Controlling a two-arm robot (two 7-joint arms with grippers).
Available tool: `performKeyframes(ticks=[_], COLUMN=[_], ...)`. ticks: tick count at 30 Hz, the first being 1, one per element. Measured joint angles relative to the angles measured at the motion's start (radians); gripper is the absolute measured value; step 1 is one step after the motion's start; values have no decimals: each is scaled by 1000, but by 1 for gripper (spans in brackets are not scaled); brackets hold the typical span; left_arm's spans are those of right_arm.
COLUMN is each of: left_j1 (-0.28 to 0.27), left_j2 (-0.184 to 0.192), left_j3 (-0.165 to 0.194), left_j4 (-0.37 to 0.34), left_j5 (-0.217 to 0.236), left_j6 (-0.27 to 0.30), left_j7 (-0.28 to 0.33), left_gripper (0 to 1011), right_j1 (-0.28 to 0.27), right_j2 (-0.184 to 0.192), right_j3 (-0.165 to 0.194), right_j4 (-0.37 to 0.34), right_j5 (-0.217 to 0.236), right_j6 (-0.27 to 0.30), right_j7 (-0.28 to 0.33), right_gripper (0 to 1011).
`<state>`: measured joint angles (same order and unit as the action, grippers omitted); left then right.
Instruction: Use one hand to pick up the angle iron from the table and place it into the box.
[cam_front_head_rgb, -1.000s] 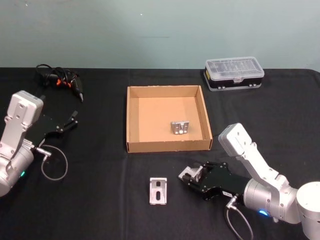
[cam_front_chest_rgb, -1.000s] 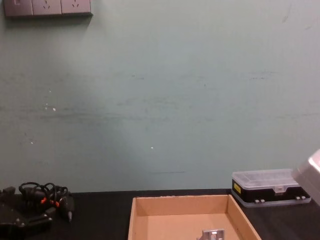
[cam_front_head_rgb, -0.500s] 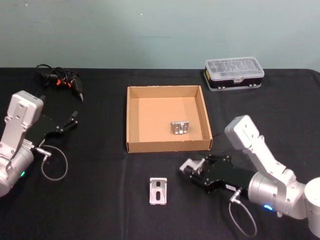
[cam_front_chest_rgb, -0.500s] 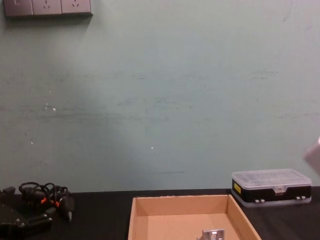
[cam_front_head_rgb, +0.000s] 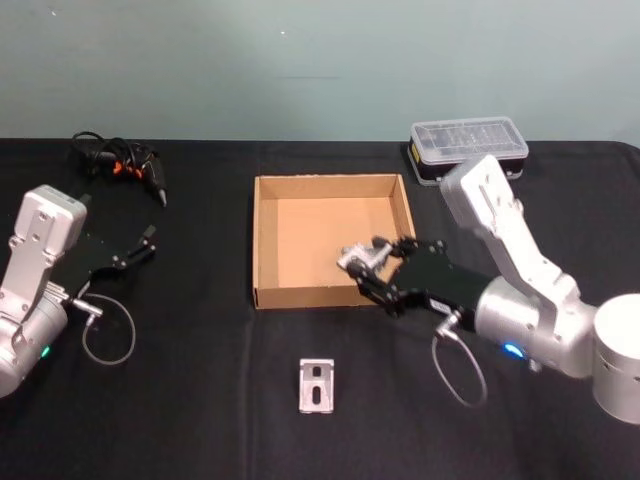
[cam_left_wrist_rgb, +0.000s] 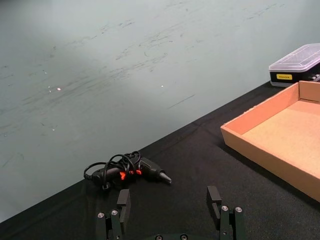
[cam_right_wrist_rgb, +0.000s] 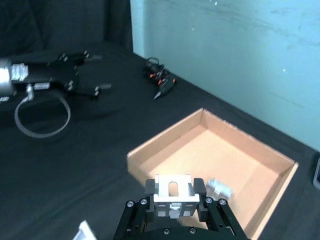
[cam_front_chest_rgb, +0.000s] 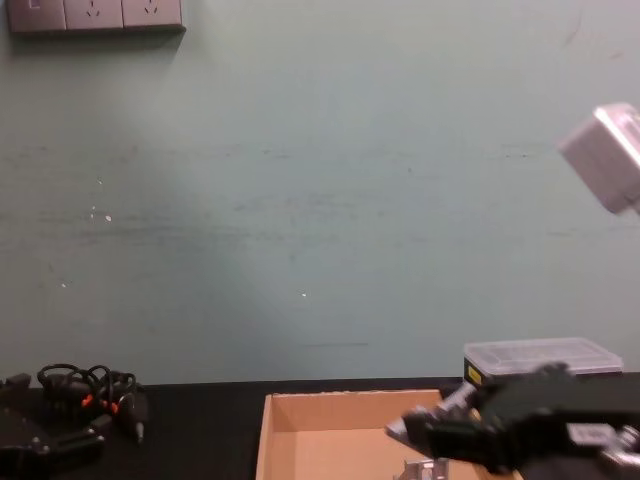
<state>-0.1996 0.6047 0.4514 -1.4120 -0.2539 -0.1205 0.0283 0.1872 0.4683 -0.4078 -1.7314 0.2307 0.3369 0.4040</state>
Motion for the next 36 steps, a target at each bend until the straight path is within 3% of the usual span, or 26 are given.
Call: performKeyframes(ticks=[9,11,22,36], left_j1=[0,0,0,0], left_j2=[0,0,0,0], left_j3=[0,0,0,0], left_j4=[0,0,0,0], left_j5=[0,0,0,0], left_j6=[0,0,0,0], left_j7=[0,0,0,0], left_gripper=[1000,1000,1000,1000], right_j1=[117,157,271,333], right_j2=[-95,-131,-234,-295], right_j3=[-51,-68,-113,-126], right_j4=[102,154,351,517], right_j5=[-35,-54,-122,-171], right_j6=[30,38,54,55], right_j7=[-28,-39,-54,-38], right_gripper=[451,451,451,451])
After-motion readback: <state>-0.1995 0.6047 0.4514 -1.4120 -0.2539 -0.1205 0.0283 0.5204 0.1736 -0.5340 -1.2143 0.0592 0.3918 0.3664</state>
